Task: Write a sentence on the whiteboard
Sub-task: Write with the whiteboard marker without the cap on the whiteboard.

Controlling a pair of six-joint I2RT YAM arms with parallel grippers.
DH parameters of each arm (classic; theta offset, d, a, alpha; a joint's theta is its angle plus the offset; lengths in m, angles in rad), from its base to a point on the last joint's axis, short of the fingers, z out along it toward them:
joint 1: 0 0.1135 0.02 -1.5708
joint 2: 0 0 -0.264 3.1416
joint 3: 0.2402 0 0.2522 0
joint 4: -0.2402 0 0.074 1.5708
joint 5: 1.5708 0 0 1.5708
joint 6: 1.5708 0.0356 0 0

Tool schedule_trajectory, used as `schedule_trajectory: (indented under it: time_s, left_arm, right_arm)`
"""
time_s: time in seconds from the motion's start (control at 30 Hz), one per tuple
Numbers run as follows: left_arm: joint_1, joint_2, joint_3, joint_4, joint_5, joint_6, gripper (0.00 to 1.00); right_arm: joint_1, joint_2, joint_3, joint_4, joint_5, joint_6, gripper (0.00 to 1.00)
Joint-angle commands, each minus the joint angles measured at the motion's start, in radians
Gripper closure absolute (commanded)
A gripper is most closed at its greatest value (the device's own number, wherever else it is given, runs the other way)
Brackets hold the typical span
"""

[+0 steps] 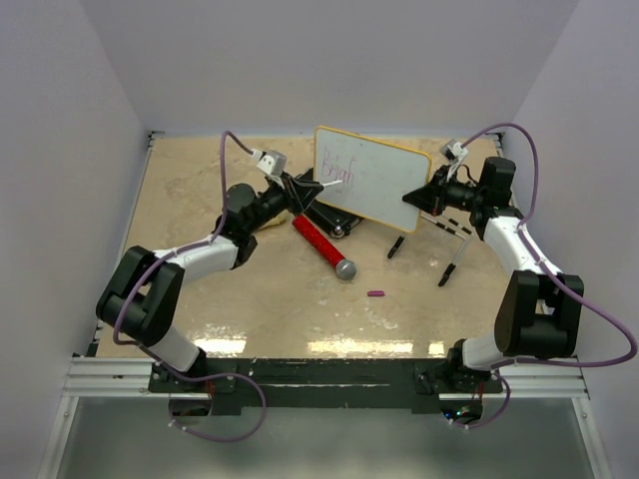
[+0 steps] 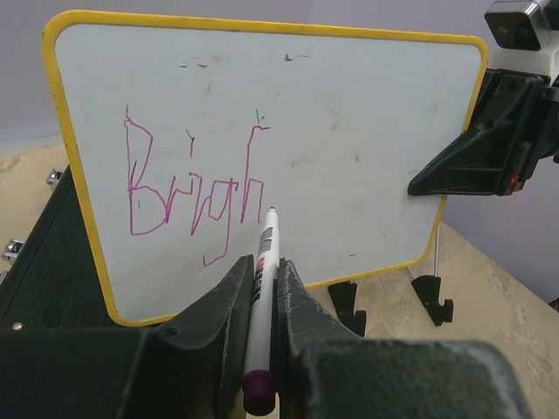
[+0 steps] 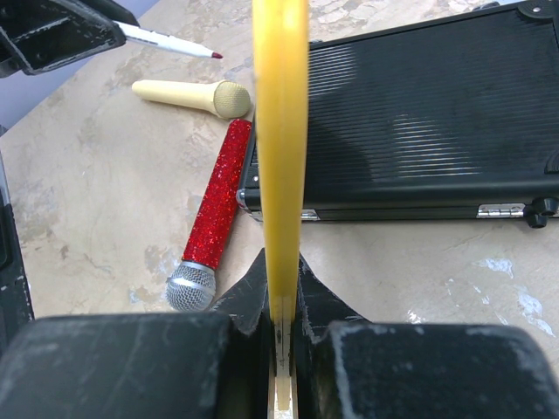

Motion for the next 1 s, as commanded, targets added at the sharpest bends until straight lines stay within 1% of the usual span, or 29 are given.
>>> schedule_trajectory:
  time_s: [0.0, 0.37, 0.97]
  left_arm:
    - [-0.001, 0.035, 0.085, 0.063, 0.001, -0.005, 1.00]
    - [-0.020, 0.102, 0.167, 0.025, -0.009, 0.016, 1.00]
    - [-0.035, 0.137, 0.199, -0.015, -0.017, 0.029, 1.00]
  right_arm:
    - [0.005, 0.003, 0.026, -0.009, 0.000, -0.026, 1.00]
    - [0.005, 0.003, 0.026, -0.009, 0.001, -0.026, 1.00]
    - [0.004, -0.002, 0.026, -0.009, 0.000, -0.026, 1.00]
